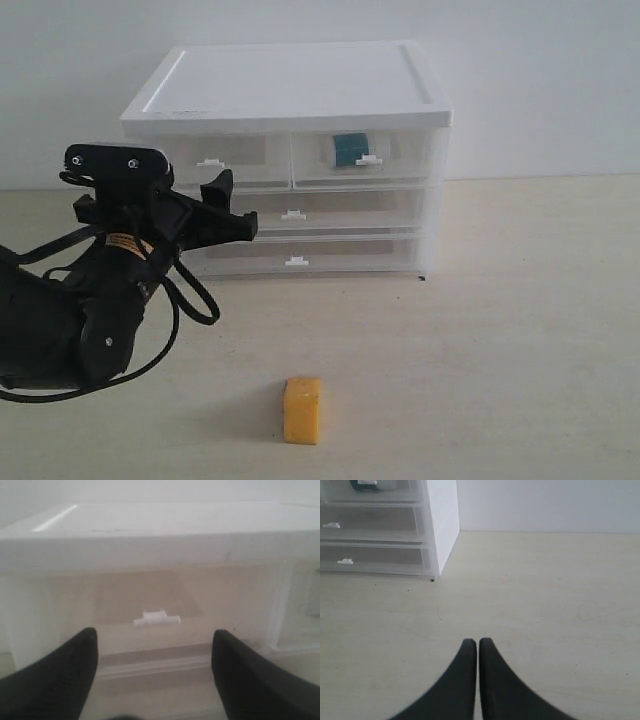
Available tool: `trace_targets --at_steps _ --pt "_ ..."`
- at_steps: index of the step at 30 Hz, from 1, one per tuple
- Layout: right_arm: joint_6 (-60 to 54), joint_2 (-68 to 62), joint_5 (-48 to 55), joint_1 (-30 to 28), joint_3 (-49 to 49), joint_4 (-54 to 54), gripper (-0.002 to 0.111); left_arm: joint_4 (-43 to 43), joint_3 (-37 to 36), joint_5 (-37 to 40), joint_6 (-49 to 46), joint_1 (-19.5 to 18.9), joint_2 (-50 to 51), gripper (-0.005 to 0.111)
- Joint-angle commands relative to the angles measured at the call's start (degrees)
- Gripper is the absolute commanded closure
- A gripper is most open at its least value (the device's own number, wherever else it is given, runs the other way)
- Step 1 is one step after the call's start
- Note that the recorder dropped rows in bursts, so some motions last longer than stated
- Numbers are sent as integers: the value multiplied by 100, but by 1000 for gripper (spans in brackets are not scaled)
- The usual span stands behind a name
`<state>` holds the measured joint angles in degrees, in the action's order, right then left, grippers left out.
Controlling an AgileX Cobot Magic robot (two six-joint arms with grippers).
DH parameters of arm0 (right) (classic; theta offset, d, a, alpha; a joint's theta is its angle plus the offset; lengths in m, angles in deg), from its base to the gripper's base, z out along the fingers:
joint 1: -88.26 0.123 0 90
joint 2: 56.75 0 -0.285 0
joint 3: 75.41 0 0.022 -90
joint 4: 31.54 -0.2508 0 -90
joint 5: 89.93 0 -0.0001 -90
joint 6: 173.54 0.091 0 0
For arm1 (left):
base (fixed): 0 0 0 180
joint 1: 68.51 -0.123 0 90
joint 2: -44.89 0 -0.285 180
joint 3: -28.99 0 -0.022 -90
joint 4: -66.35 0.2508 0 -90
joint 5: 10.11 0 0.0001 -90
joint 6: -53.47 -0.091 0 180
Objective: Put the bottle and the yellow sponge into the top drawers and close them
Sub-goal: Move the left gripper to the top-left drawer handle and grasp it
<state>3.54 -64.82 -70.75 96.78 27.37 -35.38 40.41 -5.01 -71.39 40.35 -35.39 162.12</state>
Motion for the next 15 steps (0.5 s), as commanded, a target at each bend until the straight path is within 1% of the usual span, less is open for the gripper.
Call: trace_targets --at_steps 1,8,15 --pt "-43 29 -15 -2 0 18 108 -123 147 -238 -60 28 238 46" --pt "-43 29 -15 -2 0 18 108 -133 180 -868 73 28 385 46" --pt "-43 29 -15 -2 0 18 108 -121 373 -855 73 28 385 46"
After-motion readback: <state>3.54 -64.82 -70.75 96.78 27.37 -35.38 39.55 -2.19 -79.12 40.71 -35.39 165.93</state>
